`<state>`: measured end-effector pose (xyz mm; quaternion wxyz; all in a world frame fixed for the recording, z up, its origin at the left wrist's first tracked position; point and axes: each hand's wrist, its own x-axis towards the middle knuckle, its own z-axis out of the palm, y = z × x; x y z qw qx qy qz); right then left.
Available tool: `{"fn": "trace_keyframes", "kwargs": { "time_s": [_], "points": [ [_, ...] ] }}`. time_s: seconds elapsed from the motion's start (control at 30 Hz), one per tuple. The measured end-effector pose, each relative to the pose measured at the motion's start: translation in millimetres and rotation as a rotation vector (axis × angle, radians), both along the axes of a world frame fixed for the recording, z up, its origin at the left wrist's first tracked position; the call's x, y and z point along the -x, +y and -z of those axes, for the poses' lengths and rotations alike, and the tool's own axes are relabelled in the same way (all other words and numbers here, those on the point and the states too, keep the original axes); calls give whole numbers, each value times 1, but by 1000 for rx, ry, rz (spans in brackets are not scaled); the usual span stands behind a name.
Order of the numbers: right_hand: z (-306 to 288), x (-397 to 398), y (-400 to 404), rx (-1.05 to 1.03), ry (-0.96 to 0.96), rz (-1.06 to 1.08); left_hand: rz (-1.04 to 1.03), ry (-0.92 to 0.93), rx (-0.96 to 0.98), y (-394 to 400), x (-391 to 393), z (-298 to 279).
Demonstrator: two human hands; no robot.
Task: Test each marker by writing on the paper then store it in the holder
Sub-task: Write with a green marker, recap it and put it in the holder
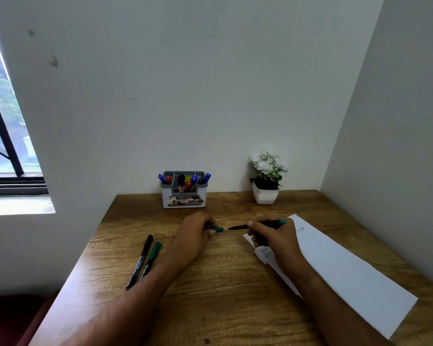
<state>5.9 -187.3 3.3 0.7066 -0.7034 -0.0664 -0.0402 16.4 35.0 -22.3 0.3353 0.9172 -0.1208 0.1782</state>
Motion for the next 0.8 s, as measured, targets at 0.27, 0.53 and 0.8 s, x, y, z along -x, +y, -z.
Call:
{"fn": "trace_keyframes", "kwargs": {
  "time_s": [0.27,0.53,0.8],
  "points": [
    [-2,-1,4,-21,32,-5,26,-26,40,-17,5,-10],
    [0,-5,6,-6,-2,-26,75,27,77,-33,8,-17],
    [-2,-6,13,-139,42,-152,14,-52,127,-36,12,-17]
  ]
}}
